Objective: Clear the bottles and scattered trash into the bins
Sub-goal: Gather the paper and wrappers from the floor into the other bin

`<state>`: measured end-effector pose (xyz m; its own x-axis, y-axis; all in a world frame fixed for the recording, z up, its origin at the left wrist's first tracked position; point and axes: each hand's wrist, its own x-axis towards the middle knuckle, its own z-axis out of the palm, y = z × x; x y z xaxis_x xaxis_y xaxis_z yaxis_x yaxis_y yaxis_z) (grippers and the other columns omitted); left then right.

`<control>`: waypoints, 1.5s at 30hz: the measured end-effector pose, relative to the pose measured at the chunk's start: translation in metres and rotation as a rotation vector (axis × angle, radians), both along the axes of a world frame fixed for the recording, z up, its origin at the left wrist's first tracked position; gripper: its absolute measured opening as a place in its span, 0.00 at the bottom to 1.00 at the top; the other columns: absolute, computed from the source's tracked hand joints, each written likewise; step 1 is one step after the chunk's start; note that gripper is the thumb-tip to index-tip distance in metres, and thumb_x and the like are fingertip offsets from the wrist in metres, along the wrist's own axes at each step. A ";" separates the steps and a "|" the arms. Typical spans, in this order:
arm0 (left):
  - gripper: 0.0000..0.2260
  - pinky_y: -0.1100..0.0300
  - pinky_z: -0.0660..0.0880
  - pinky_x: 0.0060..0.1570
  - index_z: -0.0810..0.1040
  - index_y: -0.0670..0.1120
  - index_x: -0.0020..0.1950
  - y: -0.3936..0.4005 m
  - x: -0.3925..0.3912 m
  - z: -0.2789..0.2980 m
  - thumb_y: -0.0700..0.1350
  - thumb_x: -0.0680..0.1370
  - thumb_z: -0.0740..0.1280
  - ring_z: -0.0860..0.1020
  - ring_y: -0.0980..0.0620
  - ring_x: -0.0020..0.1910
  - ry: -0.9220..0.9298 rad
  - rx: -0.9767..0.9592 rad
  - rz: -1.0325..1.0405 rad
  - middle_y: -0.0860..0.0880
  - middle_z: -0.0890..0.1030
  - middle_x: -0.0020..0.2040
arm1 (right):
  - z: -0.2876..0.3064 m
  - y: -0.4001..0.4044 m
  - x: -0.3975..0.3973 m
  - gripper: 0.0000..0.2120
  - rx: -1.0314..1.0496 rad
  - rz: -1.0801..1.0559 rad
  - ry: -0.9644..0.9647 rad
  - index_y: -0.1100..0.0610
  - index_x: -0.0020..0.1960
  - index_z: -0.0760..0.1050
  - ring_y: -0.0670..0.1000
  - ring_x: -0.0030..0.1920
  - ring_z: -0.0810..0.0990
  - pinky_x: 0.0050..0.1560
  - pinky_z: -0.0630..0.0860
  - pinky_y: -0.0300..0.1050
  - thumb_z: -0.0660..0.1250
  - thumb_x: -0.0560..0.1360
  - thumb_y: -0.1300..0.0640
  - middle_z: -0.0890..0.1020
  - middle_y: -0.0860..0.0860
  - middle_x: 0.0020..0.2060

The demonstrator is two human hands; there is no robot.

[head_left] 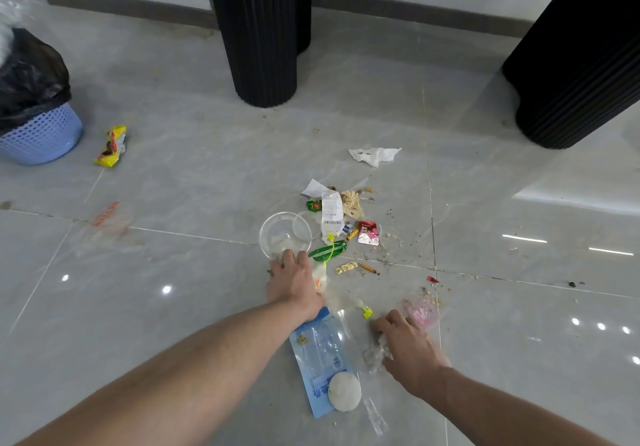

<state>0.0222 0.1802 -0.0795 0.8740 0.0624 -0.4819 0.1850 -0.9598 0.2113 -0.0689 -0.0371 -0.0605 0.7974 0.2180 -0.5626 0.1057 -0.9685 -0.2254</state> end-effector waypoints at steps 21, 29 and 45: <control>0.10 0.54 0.75 0.47 0.71 0.54 0.55 0.044 0.048 0.067 0.51 0.76 0.66 0.75 0.51 0.51 -0.222 -0.227 -0.544 0.57 0.70 0.54 | 0.033 -0.025 0.049 0.20 0.192 -0.450 -0.105 0.45 0.54 0.73 0.44 0.44 0.77 0.37 0.68 0.36 0.68 0.64 0.58 0.77 0.43 0.47; 0.14 0.60 0.70 0.44 0.72 0.53 0.59 0.042 0.048 0.064 0.48 0.74 0.68 0.72 0.54 0.45 -0.266 -0.328 -0.240 0.57 0.68 0.51 | 0.034 -0.020 0.100 0.21 0.210 -0.548 -0.165 0.47 0.52 0.75 0.50 0.41 0.81 0.40 0.76 0.43 0.70 0.61 0.60 0.79 0.45 0.47; 0.14 0.55 0.75 0.46 0.73 0.55 0.55 0.060 -0.083 0.411 0.44 0.70 0.64 0.78 0.50 0.49 -0.030 -0.344 0.149 0.56 0.72 0.51 | 0.399 0.029 0.044 0.18 0.260 -0.492 0.041 0.46 0.52 0.74 0.49 0.39 0.80 0.39 0.72 0.41 0.68 0.64 0.58 0.77 0.44 0.47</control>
